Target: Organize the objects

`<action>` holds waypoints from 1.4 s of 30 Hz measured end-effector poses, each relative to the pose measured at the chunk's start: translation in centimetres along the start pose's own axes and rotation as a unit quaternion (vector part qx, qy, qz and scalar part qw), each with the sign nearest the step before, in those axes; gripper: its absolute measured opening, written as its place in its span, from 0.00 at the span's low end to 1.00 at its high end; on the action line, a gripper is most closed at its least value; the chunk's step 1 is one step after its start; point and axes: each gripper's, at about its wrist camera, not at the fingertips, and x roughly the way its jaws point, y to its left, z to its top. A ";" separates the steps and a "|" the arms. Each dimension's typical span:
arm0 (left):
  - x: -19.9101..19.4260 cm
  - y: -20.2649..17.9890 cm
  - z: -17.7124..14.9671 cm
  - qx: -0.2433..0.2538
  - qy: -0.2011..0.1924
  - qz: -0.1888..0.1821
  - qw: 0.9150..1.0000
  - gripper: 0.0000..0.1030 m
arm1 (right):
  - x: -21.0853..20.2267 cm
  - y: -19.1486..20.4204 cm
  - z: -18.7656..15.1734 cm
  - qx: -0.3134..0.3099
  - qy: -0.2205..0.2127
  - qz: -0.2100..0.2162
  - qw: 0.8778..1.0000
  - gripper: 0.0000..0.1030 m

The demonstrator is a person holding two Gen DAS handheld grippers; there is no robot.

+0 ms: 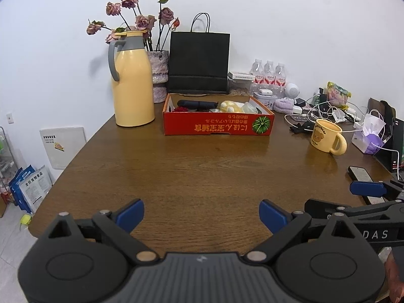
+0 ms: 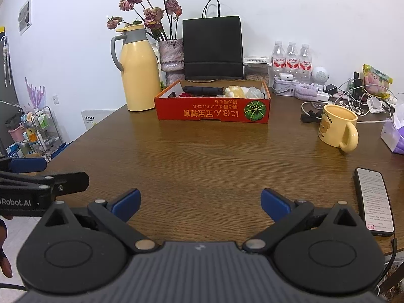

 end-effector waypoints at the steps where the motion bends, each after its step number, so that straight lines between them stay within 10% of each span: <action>1: 0.0 0.0 0.0 0.000 0.001 0.000 1.000 0.95 | 0.0 0.0 0.0 0.000 0.000 0.000 1.000 1.00; 42: 1.0 0.2 -0.3 -0.009 0.029 0.007 1.000 0.95 | 0.6 0.0 -0.3 0.003 0.010 0.001 1.000 1.00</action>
